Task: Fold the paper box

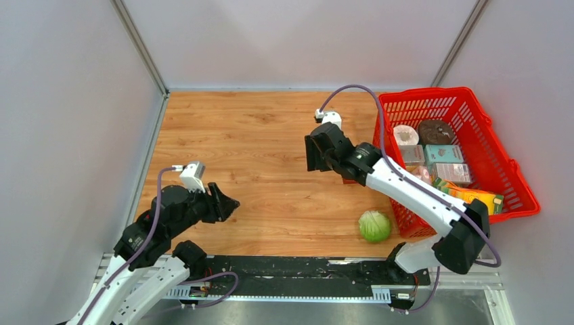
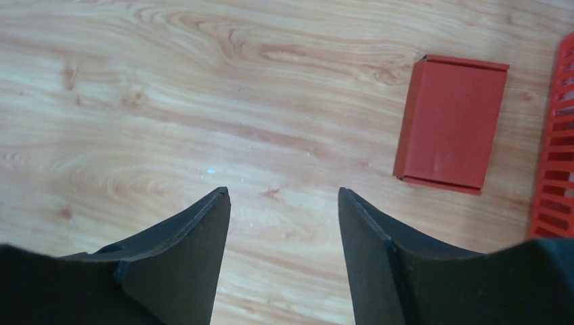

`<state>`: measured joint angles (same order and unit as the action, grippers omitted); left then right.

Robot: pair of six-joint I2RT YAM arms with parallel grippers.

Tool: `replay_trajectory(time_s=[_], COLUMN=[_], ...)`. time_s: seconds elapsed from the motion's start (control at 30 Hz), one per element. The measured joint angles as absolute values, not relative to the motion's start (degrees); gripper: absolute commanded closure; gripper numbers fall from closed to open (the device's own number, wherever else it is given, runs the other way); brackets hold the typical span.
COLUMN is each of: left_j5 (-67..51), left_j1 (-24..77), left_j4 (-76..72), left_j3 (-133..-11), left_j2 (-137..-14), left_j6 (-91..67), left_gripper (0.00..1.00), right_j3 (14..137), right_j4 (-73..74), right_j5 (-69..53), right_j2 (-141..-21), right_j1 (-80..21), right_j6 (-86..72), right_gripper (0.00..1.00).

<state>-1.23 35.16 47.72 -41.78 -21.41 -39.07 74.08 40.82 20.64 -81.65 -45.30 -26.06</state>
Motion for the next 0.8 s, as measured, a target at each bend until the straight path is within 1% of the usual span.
replay_trajectory(time_s=[0.03, 0.13, 0.2, 0.23, 0.27, 0.37, 0.47, 0.6, 0.7, 0.8], left_j5=[-1.1, -0.7, 0.6, 1.4, 2.5, 5.9, 8.6, 11.0, 12.3, 12.8], left_j1=[35.2, 35.2, 35.2, 35.2, 35.2, 35.2, 35.2, 35.2, 35.2, 35.2], left_j4=[48.0, 49.3, 50.2, 50.8, 51.8, 53.2, 53.7, 54.1, 55.5, 56.3], left_j3=[-42.9, -48.4, -54.0, -56.9, -60.7, -70.7, -78.0, -84.3, -91.2, -100.1], left_j2=[-22.1, -24.1, -25.6, -26.3, -27.4, -30.2, -32.1, -33.5, -36.3, -40.2], left_j6=[-39.0, -38.3, -37.1, -36.4, -35.4, -32.2, -29.4, -26.0, -22.6, -19.7], left_gripper=[0.42, 0.42, 0.42, 0.42, 0.42, 0.41, 0.40, 0.37, 0.36, 0.35], right_j3=[73.7, 73.7, 74.1, 74.6, 75.3, 79.1, 86.6, 93.8, 95.5, 97.1], right_j4=[41.3, 43.6, 45.0, 45.1, 45.1, 45.0, 45.1, 45.2, 46.5, 49.3], right_j5=[20.8, 22.6, 24.0, 24.9, 25.9, 28.6, 31.6, 36.1, 38.2, 37.1], right_j2=[-80.3, -75.4, -69.0, -64.8, -60.6, -49.9, -43.5, -41.1, -41.1, -41.2], right_j1=[-46.1, -47.8, -48.6, -48.8, -48.8, -48.7, -48.7, -48.7, -48.7, -48.7], right_j6=[-25.8, -24.1, -21.8, -19.9, -18.3, -14.1, -10.7, -7.8, -6.0, -4.2], right_gripper=[0.29, 0.18, 0.11, 0.02, 0.00, 0.00, 0.00, 0.00, 0.00, 0.00])
